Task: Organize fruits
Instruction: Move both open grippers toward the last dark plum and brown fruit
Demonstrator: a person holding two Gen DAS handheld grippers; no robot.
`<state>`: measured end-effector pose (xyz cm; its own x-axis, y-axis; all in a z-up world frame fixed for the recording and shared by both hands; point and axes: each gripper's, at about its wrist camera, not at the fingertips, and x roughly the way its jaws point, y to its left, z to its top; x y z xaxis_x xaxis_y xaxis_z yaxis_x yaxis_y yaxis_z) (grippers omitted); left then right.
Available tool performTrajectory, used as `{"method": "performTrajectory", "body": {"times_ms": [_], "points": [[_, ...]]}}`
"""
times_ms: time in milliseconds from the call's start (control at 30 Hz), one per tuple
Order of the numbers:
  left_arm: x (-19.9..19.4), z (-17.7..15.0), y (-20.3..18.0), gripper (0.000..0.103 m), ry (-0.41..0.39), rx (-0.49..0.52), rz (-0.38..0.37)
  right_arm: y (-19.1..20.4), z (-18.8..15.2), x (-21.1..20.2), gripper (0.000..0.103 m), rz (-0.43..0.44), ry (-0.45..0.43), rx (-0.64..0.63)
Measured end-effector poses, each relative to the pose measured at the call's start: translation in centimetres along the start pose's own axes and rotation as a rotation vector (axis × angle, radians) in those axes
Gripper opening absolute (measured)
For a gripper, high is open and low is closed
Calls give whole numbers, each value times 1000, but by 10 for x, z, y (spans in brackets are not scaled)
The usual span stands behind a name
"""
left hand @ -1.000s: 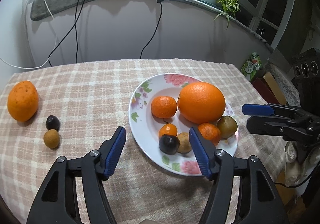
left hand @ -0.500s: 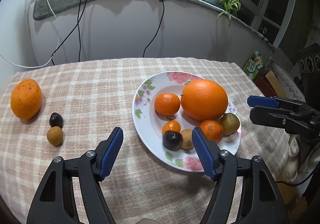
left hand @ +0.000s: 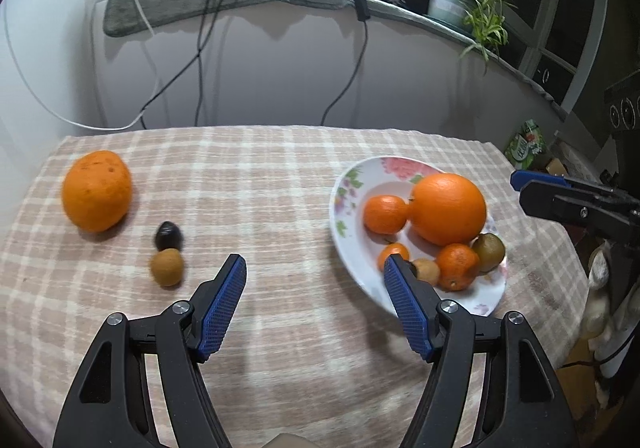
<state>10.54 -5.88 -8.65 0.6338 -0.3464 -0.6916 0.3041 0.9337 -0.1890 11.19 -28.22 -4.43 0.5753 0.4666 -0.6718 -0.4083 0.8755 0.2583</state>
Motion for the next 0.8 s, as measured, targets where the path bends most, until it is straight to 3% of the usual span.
{"method": "performTrajectory", "body": {"times_ms": [433,667,800], "points": [[-13,-11,53,71,-5,-78,79,53,34,38,86,-16,64,-173],[-16,-16,75,71,-11,-125,87,80,49,67,86,52,96,-203],[-13,-17,82,61,-4,-139,81,89,57,85,86,108,139,-177]]}}
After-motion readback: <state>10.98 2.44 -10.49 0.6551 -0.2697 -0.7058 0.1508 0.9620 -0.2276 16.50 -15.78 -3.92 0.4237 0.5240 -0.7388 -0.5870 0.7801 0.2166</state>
